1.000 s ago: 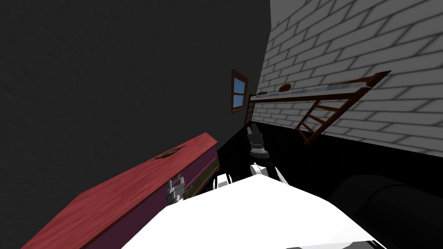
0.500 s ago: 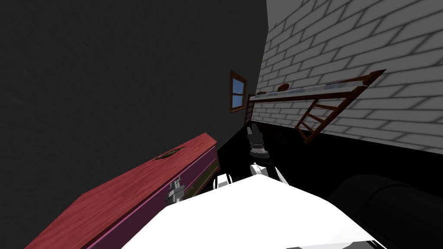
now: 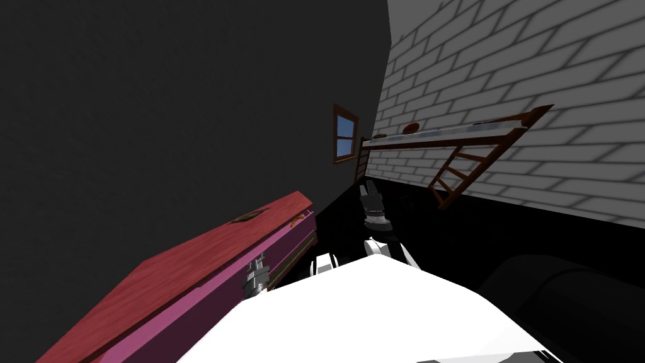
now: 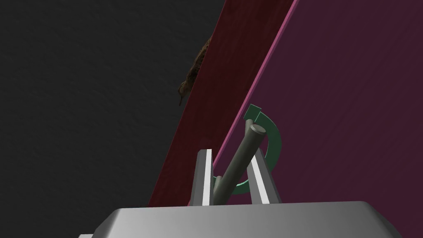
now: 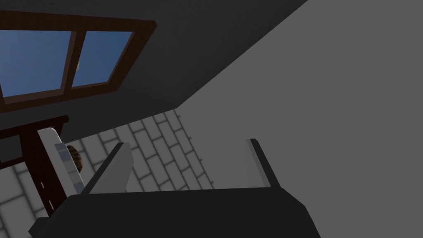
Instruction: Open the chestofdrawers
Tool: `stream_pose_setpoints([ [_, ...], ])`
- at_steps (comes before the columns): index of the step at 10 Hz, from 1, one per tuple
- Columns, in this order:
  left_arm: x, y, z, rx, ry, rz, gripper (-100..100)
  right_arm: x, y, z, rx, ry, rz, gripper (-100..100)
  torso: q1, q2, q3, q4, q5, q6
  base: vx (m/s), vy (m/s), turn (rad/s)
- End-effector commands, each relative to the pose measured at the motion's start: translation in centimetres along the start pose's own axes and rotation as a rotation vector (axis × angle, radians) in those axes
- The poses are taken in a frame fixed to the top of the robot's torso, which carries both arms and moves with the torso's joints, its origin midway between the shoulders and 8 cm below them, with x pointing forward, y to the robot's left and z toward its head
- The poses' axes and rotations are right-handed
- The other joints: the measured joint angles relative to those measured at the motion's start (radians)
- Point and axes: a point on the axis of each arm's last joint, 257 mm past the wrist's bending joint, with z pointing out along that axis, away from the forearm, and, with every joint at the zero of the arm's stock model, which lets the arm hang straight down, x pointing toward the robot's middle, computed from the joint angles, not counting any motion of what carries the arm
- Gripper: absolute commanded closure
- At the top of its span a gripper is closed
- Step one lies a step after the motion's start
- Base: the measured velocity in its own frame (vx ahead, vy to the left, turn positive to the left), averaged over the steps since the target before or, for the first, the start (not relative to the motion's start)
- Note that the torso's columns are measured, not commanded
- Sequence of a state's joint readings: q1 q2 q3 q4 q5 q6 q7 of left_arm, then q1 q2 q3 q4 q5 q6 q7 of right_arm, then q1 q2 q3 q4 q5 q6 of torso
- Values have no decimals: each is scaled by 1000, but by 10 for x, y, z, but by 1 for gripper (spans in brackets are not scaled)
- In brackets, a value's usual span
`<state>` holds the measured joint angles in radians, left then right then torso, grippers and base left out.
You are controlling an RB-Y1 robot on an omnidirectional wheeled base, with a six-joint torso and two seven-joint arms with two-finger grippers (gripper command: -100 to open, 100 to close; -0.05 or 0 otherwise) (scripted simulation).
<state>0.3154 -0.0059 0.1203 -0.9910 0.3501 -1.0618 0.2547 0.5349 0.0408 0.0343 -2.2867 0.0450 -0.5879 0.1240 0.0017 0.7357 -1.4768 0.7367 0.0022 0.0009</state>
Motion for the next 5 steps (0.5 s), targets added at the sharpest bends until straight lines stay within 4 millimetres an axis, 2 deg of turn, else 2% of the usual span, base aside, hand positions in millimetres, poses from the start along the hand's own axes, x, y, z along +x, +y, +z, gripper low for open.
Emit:
stream_pose_setpoints([
  [1,1,1,2,-7,0,1,100,0,0,0,0,0,0,0,0,-1,-1,0,0,0,-56,-38,9],
  [5,5,2,-5,-18,5,-2,100,0,0,0,0,0,0,0,-1,4,3,0,1,0,-160,-98,10],
])
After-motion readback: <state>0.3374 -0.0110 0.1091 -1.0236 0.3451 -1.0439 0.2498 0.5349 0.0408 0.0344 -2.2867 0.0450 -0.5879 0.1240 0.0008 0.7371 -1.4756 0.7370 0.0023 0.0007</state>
